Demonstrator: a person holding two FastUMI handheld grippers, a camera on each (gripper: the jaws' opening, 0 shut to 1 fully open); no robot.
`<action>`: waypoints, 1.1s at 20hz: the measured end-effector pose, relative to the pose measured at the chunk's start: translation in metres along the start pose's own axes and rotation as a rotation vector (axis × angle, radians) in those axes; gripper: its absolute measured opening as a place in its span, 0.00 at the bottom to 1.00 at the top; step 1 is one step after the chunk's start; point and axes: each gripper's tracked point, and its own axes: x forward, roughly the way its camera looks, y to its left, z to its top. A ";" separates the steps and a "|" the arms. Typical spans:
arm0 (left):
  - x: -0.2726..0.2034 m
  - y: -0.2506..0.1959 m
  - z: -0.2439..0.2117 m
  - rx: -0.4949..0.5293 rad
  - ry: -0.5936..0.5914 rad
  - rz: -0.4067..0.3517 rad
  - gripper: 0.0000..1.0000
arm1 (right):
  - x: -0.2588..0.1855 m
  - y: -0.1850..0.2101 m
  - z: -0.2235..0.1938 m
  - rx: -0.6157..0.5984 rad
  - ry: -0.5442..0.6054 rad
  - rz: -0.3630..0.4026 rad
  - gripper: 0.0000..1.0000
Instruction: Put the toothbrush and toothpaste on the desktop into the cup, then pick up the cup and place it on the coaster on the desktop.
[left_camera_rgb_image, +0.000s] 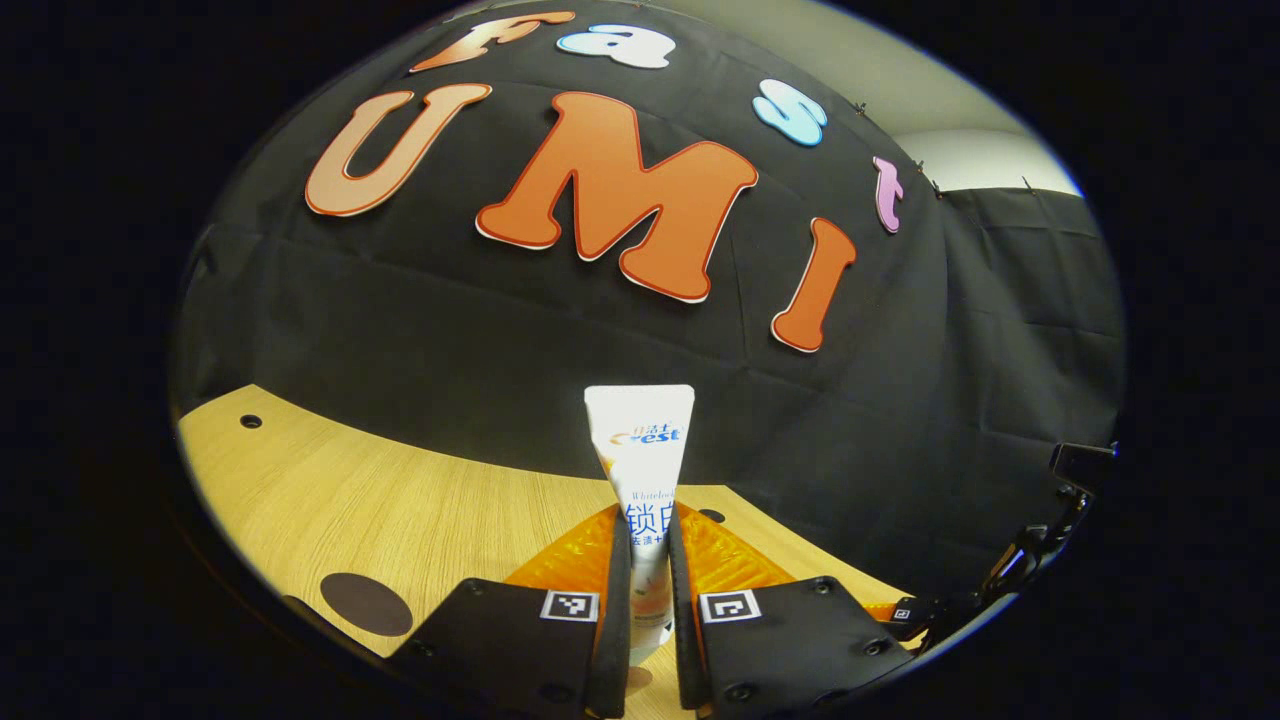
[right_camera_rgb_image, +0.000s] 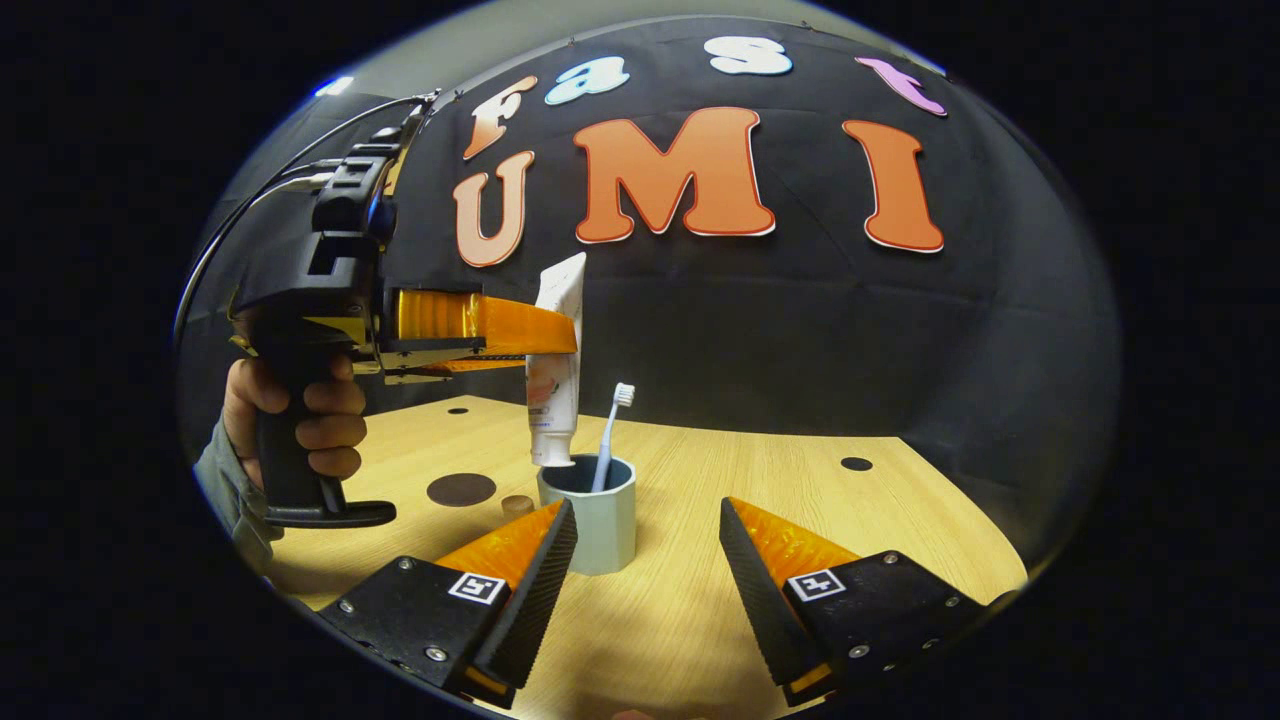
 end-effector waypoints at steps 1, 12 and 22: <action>0.003 0.000 -0.002 0.007 -0.003 -0.002 0.23 | 0.000 -0.002 0.001 0.001 -0.002 -0.002 0.87; 0.017 0.010 -0.045 0.107 0.029 0.017 0.23 | 0.001 0.001 0.001 0.000 -0.006 0.003 0.87; 0.004 0.010 -0.073 0.175 0.100 0.007 0.25 | 0.006 -0.004 -0.009 0.002 0.014 -0.006 0.87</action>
